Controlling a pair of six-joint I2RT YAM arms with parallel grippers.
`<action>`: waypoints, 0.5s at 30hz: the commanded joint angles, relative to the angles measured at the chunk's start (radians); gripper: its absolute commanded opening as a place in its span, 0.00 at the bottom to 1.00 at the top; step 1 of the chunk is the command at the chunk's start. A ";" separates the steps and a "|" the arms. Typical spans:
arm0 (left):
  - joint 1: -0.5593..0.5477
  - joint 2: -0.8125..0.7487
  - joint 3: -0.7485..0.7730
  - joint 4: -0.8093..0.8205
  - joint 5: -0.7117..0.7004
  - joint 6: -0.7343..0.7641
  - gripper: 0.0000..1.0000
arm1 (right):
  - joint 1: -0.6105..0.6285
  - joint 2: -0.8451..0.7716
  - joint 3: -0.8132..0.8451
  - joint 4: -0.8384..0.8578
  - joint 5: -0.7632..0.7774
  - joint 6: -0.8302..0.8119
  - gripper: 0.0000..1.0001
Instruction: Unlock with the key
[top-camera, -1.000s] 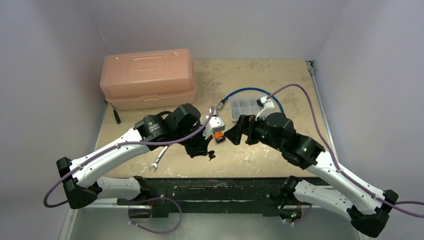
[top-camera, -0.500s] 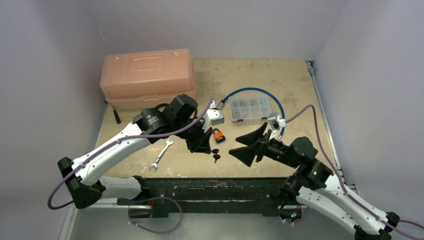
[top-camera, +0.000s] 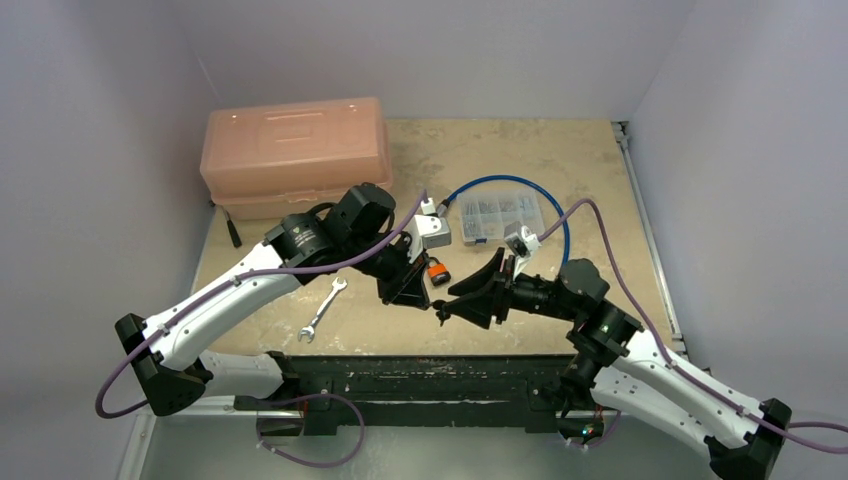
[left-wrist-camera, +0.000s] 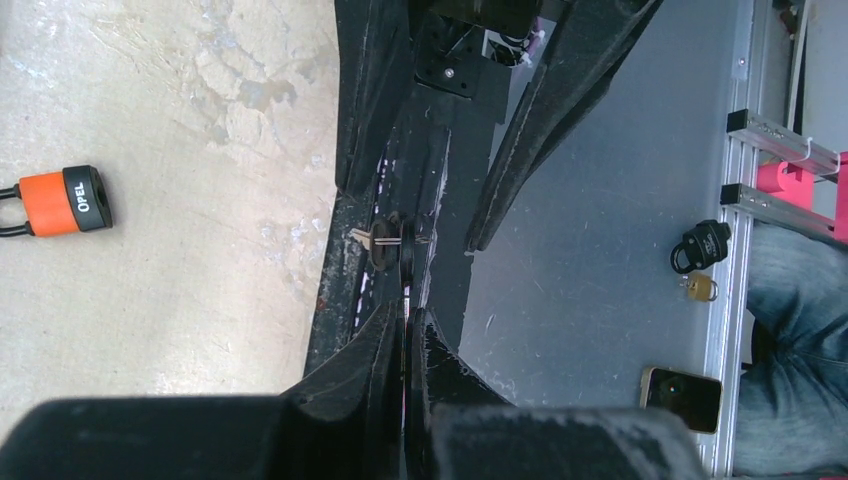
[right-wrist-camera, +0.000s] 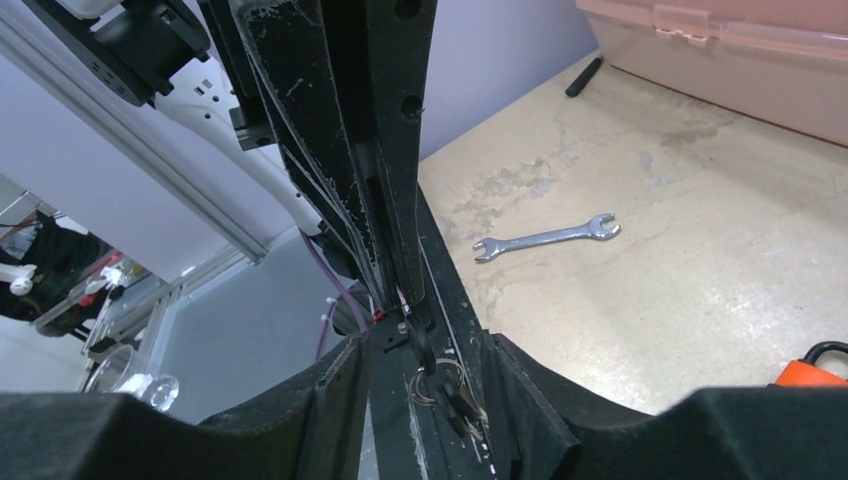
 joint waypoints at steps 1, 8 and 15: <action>0.006 -0.004 0.044 0.034 0.039 0.020 0.00 | -0.001 0.002 0.049 0.080 -0.044 -0.027 0.48; 0.007 -0.005 0.045 0.037 0.034 0.024 0.00 | -0.001 0.014 0.024 0.120 -0.068 -0.007 0.40; 0.008 -0.009 0.048 0.050 0.041 0.019 0.00 | 0.001 0.023 0.014 0.136 -0.074 -0.010 0.37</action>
